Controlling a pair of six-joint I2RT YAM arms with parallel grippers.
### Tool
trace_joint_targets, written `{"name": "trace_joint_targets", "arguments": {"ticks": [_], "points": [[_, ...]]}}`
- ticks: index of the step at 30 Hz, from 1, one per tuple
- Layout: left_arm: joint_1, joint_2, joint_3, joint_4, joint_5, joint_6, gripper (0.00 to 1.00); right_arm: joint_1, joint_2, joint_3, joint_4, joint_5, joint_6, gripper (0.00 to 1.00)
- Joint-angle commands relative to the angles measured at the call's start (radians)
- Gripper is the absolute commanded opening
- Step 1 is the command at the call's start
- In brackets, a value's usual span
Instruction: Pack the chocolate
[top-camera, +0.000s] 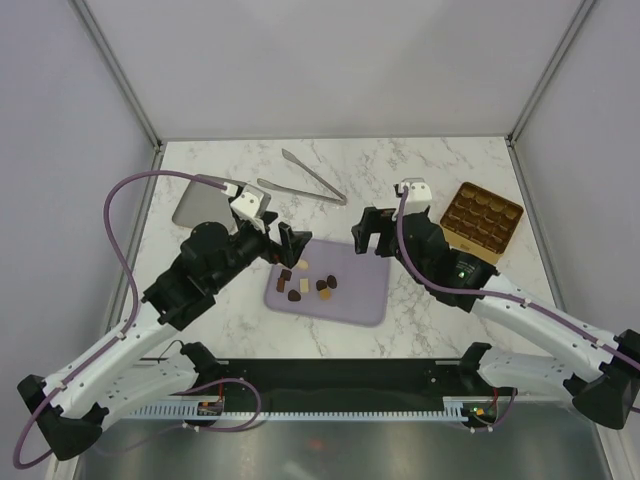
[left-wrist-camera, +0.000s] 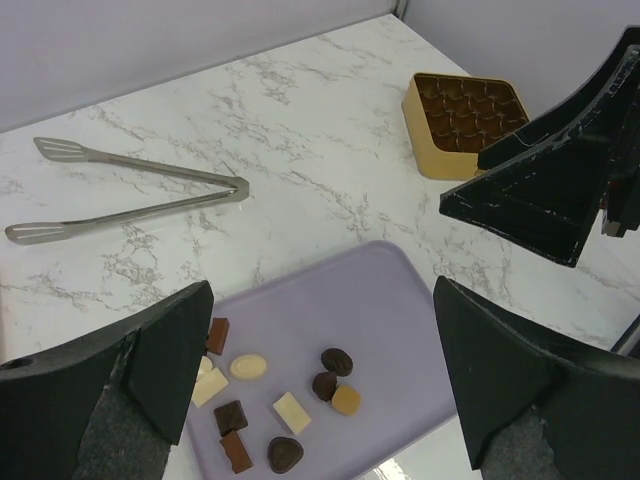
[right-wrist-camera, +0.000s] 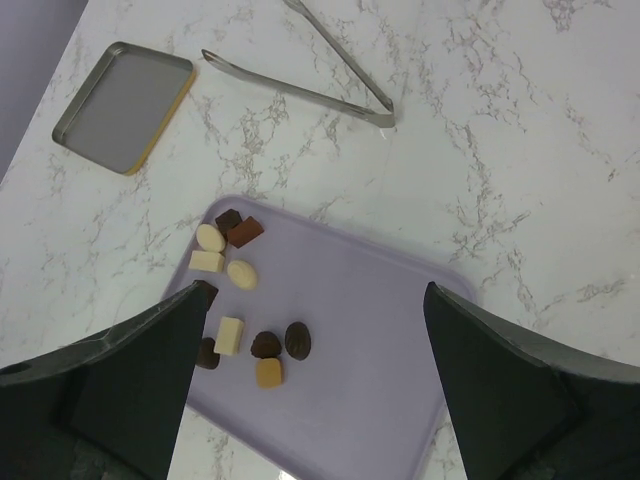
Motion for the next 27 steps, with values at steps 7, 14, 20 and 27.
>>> {"name": "trace_joint_targets", "arguments": {"ticks": [7, 14, 20, 27], "points": [[-0.005, -0.032, 0.031, 0.031, -0.094, 0.063, 1.00, 0.002, 0.089, 0.130, 0.064, 0.109, -0.205, 0.98], [-0.002, -0.063, 0.025, 0.036, -0.229, 0.074, 1.00, -0.054, 0.357, 0.245, 0.228, 0.025, -0.461, 0.98], [0.001, -0.098, 0.010, 0.048, -0.347, 0.086, 1.00, -0.163, 0.659, 0.428, 0.291, -0.236, -0.559, 0.98], [0.013, -0.127, 0.001, 0.065, -0.343, 0.085, 1.00, -0.202, 0.972, 0.747, 0.149, -0.418, -0.664, 0.95]]}}
